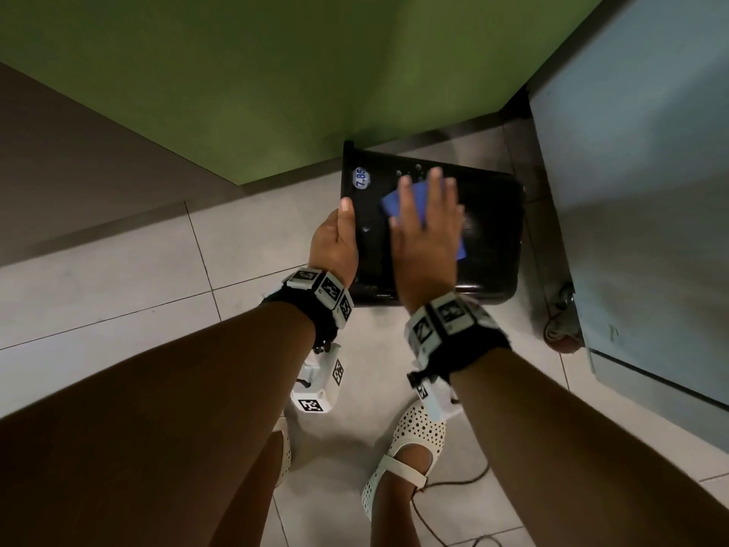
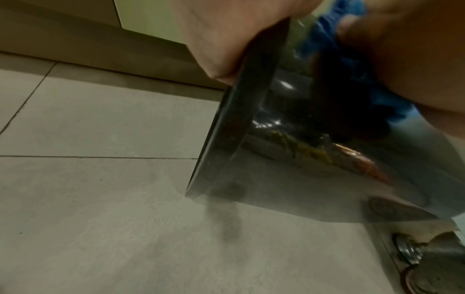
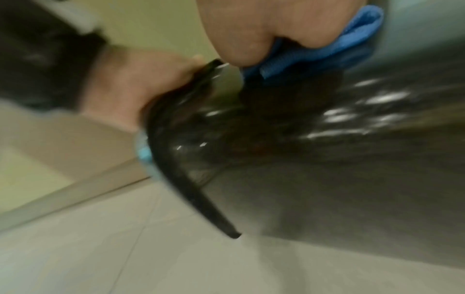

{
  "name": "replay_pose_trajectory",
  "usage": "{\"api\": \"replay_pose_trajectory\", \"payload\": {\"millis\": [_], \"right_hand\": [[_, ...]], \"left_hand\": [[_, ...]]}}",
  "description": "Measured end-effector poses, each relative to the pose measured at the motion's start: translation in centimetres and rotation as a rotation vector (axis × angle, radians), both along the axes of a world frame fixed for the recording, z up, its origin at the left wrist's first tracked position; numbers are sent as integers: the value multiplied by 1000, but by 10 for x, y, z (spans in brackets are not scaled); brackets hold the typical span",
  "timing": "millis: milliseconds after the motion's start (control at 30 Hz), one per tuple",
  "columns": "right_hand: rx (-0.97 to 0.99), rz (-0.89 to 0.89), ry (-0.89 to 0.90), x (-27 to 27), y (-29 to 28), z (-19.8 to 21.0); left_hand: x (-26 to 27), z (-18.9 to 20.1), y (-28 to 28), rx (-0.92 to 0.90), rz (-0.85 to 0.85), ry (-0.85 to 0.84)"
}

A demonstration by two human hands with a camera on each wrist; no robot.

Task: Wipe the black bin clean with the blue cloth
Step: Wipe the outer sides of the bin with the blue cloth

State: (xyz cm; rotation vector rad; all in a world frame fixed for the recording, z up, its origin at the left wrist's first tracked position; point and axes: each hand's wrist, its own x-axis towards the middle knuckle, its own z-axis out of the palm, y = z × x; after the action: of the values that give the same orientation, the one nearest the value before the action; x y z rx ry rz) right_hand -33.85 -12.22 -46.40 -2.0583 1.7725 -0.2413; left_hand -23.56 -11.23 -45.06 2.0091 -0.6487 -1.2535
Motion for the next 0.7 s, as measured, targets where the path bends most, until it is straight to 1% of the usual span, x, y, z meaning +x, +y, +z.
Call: {"api": "replay_pose_trajectory", "payload": {"millis": [33, 67, 167, 233, 267, 300, 367, 433, 467, 533, 600, 667, 700], "right_hand": [[-9, 65, 1, 6, 6, 1], [-5, 80, -2, 10, 6, 2], [41, -23, -42, 21, -21, 3], [85, -82, -39, 27, -42, 4], [92, -75, -33, 30, -46, 4], [80, -30, -39, 31, -46, 5], [32, 148, -51, 22, -31, 6], [-28, 348, -27, 4, -1, 2], [-52, 410, -15, -5, 17, -1], [-67, 458, 1, -20, 51, -7], [-65, 468, -11, -26, 71, -10], [-59, 458, -32, -24, 68, -9], [-59, 416, -42, -22, 58, -7]], "left_hand": [[0, 0, 1, -9, 2, 5], [0, -1, 1, -21, 1, 5], [2, -3, 0, -24, -26, -35], [2, -4, 2, -14, -24, -7], [2, -5, 3, -18, -19, 11], [2, -3, 3, -28, -11, 24], [1, 1, 2, -33, 3, 31], [1, 4, -2, -14, 22, 57], [2, 5, -2, 1, 32, 93], [2, 7, -1, 45, 38, 148], [3, 5, 2, 66, 22, 145], [3, 4, 2, 57, 26, 137], [4, 5, 1, 51, 28, 136]]}}
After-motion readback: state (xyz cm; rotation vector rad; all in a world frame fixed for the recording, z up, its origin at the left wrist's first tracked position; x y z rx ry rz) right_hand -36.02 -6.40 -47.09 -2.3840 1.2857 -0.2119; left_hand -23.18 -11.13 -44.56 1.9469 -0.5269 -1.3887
